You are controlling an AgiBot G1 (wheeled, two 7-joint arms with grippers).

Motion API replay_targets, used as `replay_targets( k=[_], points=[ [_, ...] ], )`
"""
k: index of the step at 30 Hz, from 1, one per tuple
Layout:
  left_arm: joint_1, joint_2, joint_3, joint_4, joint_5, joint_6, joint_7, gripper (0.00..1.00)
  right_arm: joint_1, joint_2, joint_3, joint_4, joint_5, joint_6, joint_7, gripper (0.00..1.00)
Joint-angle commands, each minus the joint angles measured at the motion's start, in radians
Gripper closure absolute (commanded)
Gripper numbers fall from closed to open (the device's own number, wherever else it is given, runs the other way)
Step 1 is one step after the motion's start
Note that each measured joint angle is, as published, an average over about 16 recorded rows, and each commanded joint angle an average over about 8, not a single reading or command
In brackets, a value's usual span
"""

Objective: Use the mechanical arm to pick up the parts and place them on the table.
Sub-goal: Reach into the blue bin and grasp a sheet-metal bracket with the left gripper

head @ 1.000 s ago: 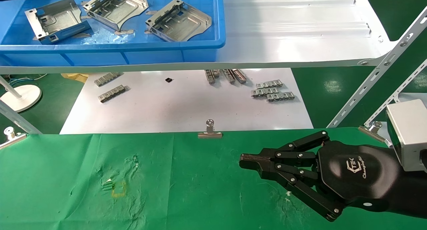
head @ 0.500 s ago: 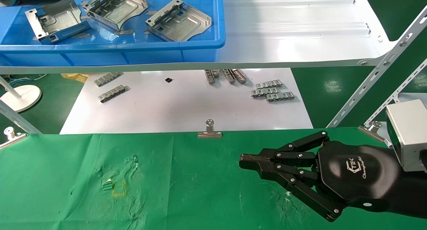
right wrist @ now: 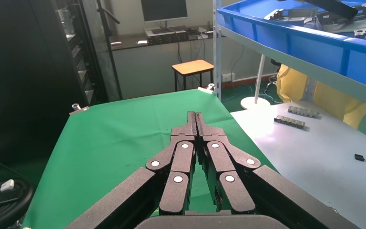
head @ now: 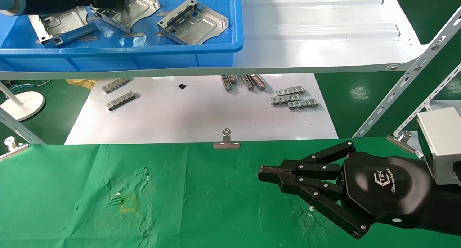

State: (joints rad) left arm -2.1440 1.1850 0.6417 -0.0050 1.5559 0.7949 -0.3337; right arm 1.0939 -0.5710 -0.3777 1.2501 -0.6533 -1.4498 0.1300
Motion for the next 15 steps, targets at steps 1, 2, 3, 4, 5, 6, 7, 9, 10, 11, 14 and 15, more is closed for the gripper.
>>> replay_targets(
  k=[1, 2, 3, 4, 5, 6, 7, 9, 10, 11, 14, 15],
  points=[
    [0.001, 0.002, 0.001, 0.002, 0.002, 0.003, 0.0, 1.0, 0.0, 0.0, 0.0, 0.0, 0.0, 0.0, 0.0, 1.0],
    [0.001, 0.001, 0.001, 0.002, 0.002, 0.011, 0.001, 1.0, 0.0, 0.0, 0.0, 0.0, 0.0, 0.0, 0.0, 1.0],
    [0.001, 0.0, 0.001, 0.001, 0.002, 0.019, 0.002, 1.0, 0.0, 0.0, 0.0, 0.0, 0.0, 0.0, 0.0, 0.99],
    [0.001, -0.002, 0.001, 0.001, 0.001, 0.03, 0.004, 1.0, 0.0, 0.0, 0.0, 0.0, 0.0, 0.0, 0.0, 0.97],
    [0.001, -0.003, 0.001, 0.0, 0.001, 0.041, 0.005, 1.0, 0.0, 0.0, 0.0, 0.0, 0.0, 0.0, 0.0, 0.94],
    [0.0, -0.005, 0.0, -0.001, 0.001, 0.054, 0.007, 1.0, 0.0, 0.0, 0.0, 0.0, 0.0, 0.0, 0.0, 0.88],
    [0.0, -0.007, 0.0, -0.001, 0.0, 0.067, 0.009, 1.0, 0.0, 0.0, 0.0, 0.0, 0.0, 0.0, 0.0, 0.76],
    [-0.001, -0.011, -0.001, -0.002, -0.001, 0.093, 0.012, 1.0, 0.0, 0.0, 0.0, 0.0, 0.0, 0.0, 0.0, 0.51],
    [-0.002, -0.013, -0.002, -0.003, -0.003, 0.105, 0.014, 1.0, 0.0, 0.0, 0.0, 0.0, 0.0, 0.0, 0.0, 0.39],
    [-0.002, -0.015, -0.003, -0.003, -0.004, 0.116, 0.015, 1.0, 0.0, 0.0, 0.0, 0.0, 0.0, 0.0, 0.0, 0.27],
    [-0.001, -0.019, -0.007, -0.005, -0.011, 0.137, 0.022, 1.0, 0.0, 0.0, 0.0, 0.0, 0.0, 0.0, 0.0, 0.0],
    [-0.001, -0.02, -0.009, -0.006, -0.013, 0.14, 0.025, 1.0, 0.0, 0.0, 0.0, 0.0, 0.0, 0.0, 0.0, 0.0]
  ],
)
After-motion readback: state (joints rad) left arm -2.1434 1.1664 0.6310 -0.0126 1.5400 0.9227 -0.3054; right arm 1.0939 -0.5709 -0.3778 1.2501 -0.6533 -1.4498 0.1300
